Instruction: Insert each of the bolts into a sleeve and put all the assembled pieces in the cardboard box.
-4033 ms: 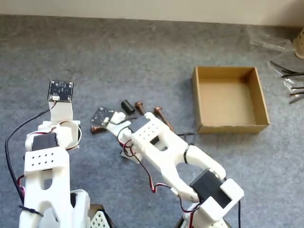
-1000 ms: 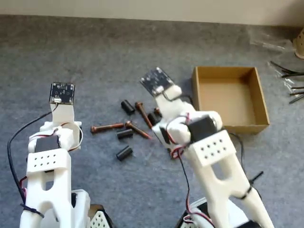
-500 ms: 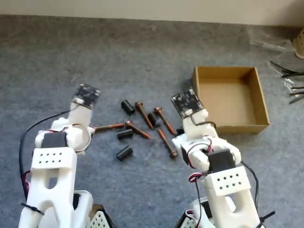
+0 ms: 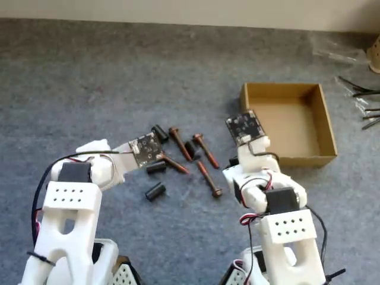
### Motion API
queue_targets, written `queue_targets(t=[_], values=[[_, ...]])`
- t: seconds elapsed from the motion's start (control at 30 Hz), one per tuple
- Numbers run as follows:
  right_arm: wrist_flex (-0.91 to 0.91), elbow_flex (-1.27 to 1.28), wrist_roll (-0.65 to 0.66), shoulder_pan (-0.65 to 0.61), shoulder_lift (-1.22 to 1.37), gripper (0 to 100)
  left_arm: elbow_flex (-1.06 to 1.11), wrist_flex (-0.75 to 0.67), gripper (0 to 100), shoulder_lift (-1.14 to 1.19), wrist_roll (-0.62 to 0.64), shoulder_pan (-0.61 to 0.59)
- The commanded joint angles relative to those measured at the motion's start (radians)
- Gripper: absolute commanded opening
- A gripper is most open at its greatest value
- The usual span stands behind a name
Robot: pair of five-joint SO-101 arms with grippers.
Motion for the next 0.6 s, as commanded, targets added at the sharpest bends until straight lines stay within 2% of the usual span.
queue_targets(t=[0.0,0.17,0.4,0.57], values=[[-0.027,0.01,-0.011,0.015,-0.019,0.5,-0.108,0.002,16,0.107,-0.031,0.031],[-0.062,0.05,-0.008,0.016,-0.022,0.5,-0.306,0.029,19,0.404,-0.034,0.031],[-0.062,0.053,-0.005,0.016,-0.024,0.5,-0.691,0.261,15,0.725,-0.037,0.031],[-0.074,0.053,-0.005,0.016,-0.018,0.5,-0.878,0.37,11,0.898,-0.037,0.053]])
